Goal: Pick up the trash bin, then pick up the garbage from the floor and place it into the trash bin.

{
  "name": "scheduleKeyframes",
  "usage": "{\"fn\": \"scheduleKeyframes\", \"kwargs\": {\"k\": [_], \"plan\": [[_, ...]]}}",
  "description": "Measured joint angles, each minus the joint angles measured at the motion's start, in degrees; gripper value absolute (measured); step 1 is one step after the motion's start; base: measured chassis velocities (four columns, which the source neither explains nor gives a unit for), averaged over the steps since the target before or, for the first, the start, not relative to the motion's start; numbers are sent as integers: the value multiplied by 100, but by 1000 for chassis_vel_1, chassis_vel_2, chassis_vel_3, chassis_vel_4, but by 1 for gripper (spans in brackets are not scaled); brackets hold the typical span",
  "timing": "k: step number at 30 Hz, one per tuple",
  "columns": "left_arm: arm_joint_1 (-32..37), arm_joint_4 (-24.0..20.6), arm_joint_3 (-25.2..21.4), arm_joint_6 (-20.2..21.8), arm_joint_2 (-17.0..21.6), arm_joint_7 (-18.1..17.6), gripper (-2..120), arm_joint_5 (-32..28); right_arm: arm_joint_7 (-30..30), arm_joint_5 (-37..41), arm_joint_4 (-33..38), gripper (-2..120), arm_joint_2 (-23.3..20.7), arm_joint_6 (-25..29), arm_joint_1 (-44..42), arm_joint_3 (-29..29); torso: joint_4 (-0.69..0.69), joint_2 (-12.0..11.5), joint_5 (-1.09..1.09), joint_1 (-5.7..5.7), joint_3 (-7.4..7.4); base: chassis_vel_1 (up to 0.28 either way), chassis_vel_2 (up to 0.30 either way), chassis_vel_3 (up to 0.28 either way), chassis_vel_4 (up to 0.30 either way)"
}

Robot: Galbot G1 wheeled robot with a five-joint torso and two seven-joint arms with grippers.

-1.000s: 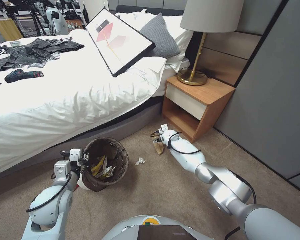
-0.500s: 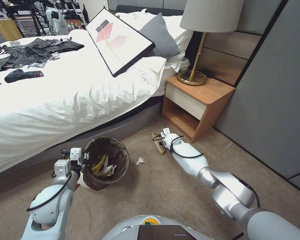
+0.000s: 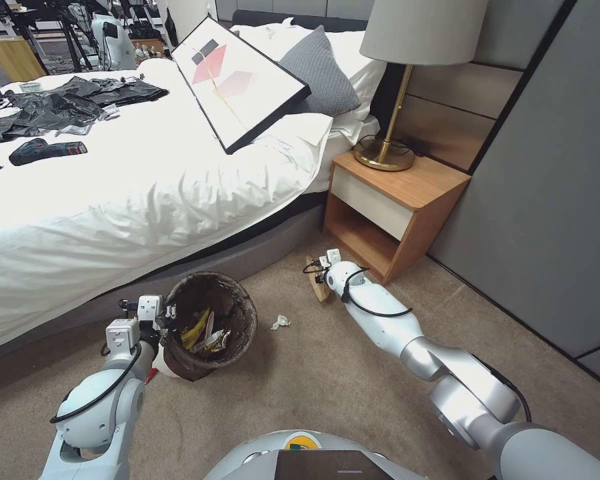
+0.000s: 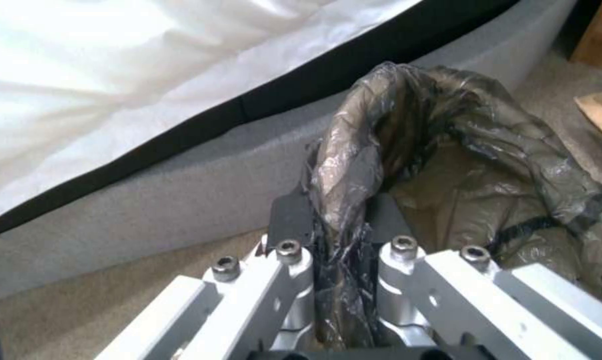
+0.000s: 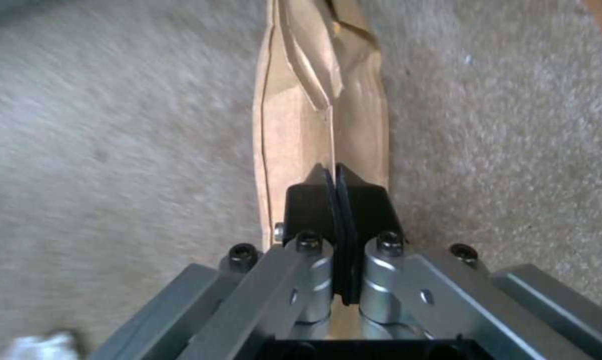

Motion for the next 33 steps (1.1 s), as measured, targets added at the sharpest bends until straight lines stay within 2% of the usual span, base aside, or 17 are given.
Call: {"fn": "scheduleKeyframes", "kwargs": {"k": [1,2,5,6,9,10,14,15,17,18,20,21,22,24,26,28,33], "plan": [[-7,11,0,0,0,0,6,-1,86,205,303,0,-111,-74,-63,26,0,0,0,0,0,0,0,0,0],[-7,11,0,0,0,0,6,-1,86,205,303,0,-111,-74,-63,26,0,0,0,0,0,0,0,0,0],[-34,37,18,0,-9,-2,6,-1,371,776,1326,0,-497,-248,-280,179,0,0,-1,0,0,0,0,0,0],[-34,37,18,0,-9,-2,6,-1,371,776,1326,0,-497,-248,-280,179,0,0,-1,0,0,0,0,0,0],[-48,43,26,0,-7,-4,6,0,639,1171,2061,0,-837,-284,-476,349,1,0,2,0,0,0,0,0,0],[-48,43,26,0,-7,-4,6,0,639,1171,2061,0,-837,-284,-476,349,1,0,2,0,0,0,0,0,0],[-57,59,32,4,0,-8,6,0,881,1606,2892,0,-1382,-294,-695,532,0,0,1,0,0,0,0,0,0],[-57,59,32,4,0,-8,6,0,881,1606,2892,0,-1382,-294,-695,532,0,0,1,0,0,0,0,0,0],[-56,88,39,7,3,-9,6,2,1051,2086,3784,0,-1870,-296,-893,628,-4,0,1,0,0,0,0,0,0],[-56,88,39,7,3,-9,6,2,1051,2086,3784,0,-1870,-296,-893,628,-4,0,1,0,0,0,0,0,0],[-54,102,48,6,-4,-10,6,8,1144,2430,4383,0,-2115,-295,-991,667,-3,0,1,0,0,0,0,0,0],[-54,118,61,7,-18,-11,6,17,1245,2839,4947,0,-2303,-296,-1062,703,-2,0,0,0,0,0,0,0,0],[-54,118,61,7,-18,-11,6,17,1245,2839,4947,0,-2303,-296,-1062,703,-2,0,0,0,0,0,0,0,0],[-70,139,79,9,-35,-14,6,31,1328,3441,5719,0,-2530,-295,-1085,744,1,0,0,-1,0,0,0,0,0],[-73,142,82,10,-39,-14,6,33,1349,3562,5890,0,-2570,-294,-1072,743,1,0,-1,-1,0,0,0,0,0],[-84,149,88,12,-52,-17,6,39,1364,4053,6484,0,-2623,-293,-906,656,-1,1,0,-1,0,0,0,0,0],[-76,149,91,15,-57,-19,6,43,1387,4455,6826,0,-2559,-292,-660,432,1,1,-1,-1,0,0,0,0,0]]}}
